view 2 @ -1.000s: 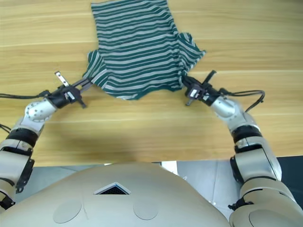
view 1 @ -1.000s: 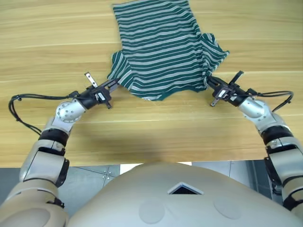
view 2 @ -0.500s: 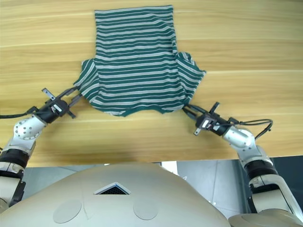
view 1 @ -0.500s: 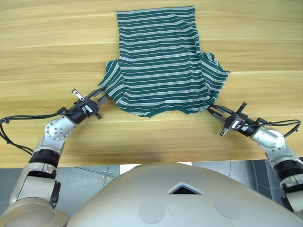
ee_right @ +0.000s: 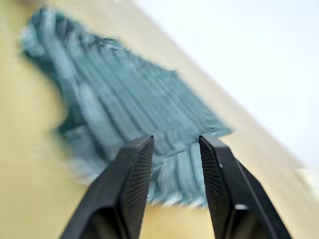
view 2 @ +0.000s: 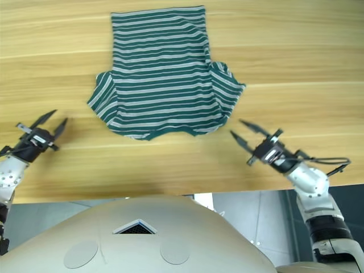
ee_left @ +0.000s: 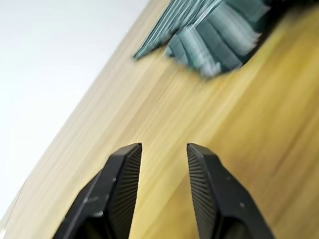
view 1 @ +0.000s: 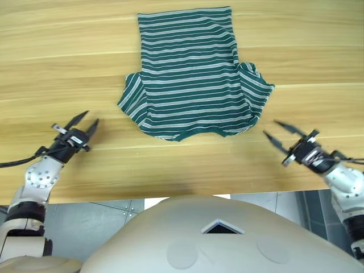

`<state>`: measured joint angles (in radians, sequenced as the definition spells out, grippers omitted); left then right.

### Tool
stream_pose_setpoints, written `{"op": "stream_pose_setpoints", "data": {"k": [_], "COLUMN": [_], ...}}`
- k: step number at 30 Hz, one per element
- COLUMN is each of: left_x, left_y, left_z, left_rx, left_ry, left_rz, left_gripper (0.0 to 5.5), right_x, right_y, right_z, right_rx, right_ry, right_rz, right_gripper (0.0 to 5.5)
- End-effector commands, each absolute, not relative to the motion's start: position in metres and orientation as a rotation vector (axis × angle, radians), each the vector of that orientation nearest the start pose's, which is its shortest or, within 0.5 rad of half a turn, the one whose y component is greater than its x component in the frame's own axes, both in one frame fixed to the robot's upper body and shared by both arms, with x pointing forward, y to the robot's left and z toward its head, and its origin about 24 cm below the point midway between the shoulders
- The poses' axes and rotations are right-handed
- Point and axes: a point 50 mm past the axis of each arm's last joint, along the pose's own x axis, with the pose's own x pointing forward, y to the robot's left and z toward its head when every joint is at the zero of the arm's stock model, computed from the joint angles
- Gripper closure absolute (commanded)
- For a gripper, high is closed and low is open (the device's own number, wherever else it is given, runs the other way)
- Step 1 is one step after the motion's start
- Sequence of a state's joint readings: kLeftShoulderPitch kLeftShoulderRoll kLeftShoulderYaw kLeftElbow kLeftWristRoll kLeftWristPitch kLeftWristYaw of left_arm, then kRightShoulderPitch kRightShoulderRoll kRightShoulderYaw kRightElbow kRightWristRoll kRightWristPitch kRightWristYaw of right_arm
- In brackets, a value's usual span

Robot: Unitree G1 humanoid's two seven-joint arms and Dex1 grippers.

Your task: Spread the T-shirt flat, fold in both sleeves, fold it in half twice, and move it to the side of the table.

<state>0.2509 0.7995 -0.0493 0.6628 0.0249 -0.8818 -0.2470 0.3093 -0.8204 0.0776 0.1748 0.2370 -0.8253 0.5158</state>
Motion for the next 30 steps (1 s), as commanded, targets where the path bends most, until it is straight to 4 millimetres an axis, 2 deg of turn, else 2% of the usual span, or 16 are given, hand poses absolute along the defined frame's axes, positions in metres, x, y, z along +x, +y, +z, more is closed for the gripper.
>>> {"op": "stream_pose_setpoints", "data": {"k": [1, 4, 7, 9, 12, 16, 19, 24, 28, 30], "left_x": [0.157, 0.164, 0.173, 0.176, 0.179, 0.184, 0.186, 0.192, 0.192, 0.196], "left_y": [0.31, 0.306, 0.297, 0.289, 0.285, 0.29, 0.293, 0.286, 0.278, 0.273], "left_z": [-0.01, -0.007, 0.002, 0.008, 0.015, 0.023, 0.024, 0.024, 0.016, 0.019], "left_rx": [0.714, 0.724, 0.715, 0.721, 0.741, 0.796, 0.849, 0.911, 0.946, 0.978], "left_ry": [0.178, 0.153, 0.081, 0.037, 0.008, 0.003, 0.015, 0.018, 0.035, 0.013], "left_rz": [-0.364, -0.347, -0.312, -0.315, -0.307, -0.265, -0.254, -0.286, -0.369, -0.405], "left_gripper": [3.89, 3.89, 3.89, 3.89, 3.89, 3.89, 3.89, 3.89, 3.89, 3.89], "right_x": [0.203, 0.217, 0.215, 0.209, 0.196, 0.152, 0.139, 0.143, 0.172, 0.176], "right_y": [-0.251, -0.234, -0.224, -0.23, -0.242, -0.24, -0.243, -0.235, -0.23, -0.229], "right_z": [0.035, 0.013, -0.012, -0.027, -0.037, -0.035, -0.025, -0.017, -0.011, -0.005], "right_rx": [-0.778, -0.944, -1.024, -1.047, -1.085, -1.061, -1.06, -1.058, -1.054, -1.02], "right_ry": [-0.086, -0.028, 0.041, 0.106, 0.162, 0.15, 0.149, 0.108, 0.026, -0.016], "right_rz": [0.666, 0.714, 0.751, 0.744, 0.752, 0.949, 0.984, 0.963, 0.806, 0.753], "right_gripper": [3.82, 3.82, 3.82, 3.82, 3.82, 3.82, 3.82, 3.82, 3.82, 3.82]}}
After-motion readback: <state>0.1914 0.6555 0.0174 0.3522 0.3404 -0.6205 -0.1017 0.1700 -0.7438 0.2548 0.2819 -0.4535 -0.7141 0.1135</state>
